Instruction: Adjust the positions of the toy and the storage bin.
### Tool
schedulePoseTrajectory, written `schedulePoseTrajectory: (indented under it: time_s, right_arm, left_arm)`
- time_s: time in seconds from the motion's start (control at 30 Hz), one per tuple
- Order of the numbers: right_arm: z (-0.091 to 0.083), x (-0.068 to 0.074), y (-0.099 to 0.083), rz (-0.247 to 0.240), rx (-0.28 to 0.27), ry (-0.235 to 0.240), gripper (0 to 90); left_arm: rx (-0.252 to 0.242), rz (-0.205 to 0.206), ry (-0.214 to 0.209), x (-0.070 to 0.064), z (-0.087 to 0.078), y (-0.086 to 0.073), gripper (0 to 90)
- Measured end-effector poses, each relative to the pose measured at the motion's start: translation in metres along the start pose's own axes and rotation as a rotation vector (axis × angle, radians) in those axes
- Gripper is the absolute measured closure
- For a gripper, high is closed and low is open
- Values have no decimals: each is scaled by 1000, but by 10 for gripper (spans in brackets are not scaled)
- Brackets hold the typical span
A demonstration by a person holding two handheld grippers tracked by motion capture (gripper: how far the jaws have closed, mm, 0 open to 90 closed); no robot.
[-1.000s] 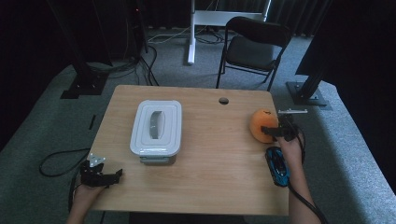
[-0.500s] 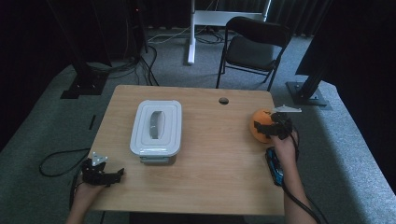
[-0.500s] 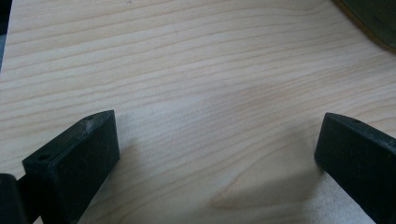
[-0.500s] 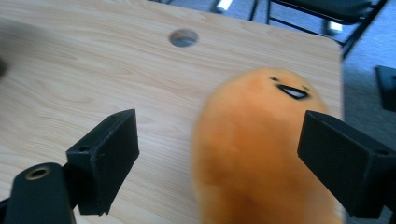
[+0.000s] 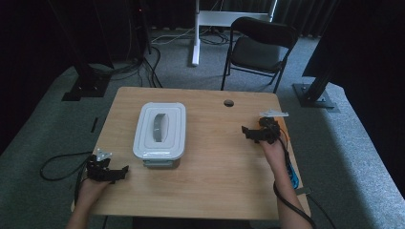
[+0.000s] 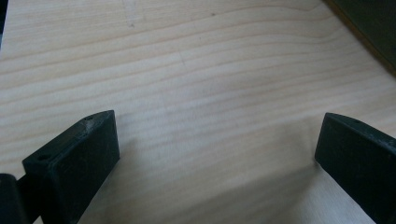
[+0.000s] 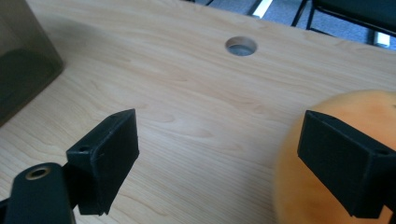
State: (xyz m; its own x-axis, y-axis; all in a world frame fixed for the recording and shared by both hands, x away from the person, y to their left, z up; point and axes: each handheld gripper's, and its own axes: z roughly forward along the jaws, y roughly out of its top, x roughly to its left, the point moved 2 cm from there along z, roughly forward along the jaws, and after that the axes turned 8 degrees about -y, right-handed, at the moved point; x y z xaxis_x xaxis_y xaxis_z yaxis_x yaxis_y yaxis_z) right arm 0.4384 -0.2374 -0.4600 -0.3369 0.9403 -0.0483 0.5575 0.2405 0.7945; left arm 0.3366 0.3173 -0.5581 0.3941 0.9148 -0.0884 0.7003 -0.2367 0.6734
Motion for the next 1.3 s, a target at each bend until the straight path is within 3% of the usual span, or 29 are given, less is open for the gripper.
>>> schedulePoseTrajectory:
  time_s: [0.2, 0.27, 0.3, 0.6, 0.93, 1.3]
  right_arm:
    - [15, 24, -2, -24, 5, 58, 119]
    - [18, 27, -2, -24, 9, 65, 119]
    - [24, 34, -4, -15, 12, 90, 119]
    - [53, 71, -11, -6, 26, 140, 119]
    - [77, 109, -14, -46, 48, 165, 120]
    - [94, 138, -11, -20, 24, 189, 120]
  left_arm:
    - [8, 8, -2, 3, 4, 7, 3]
    - [12, 8, -2, 4, 6, 9, 3]
    - [10, 6, -2, 5, 7, 10, 3]
    - [16, 6, 0, 8, 15, 21, 3]
    - [24, 24, -5, 11, 26, 38, 3]
    - [-4, 35, -3, 18, 32, 66, 3]
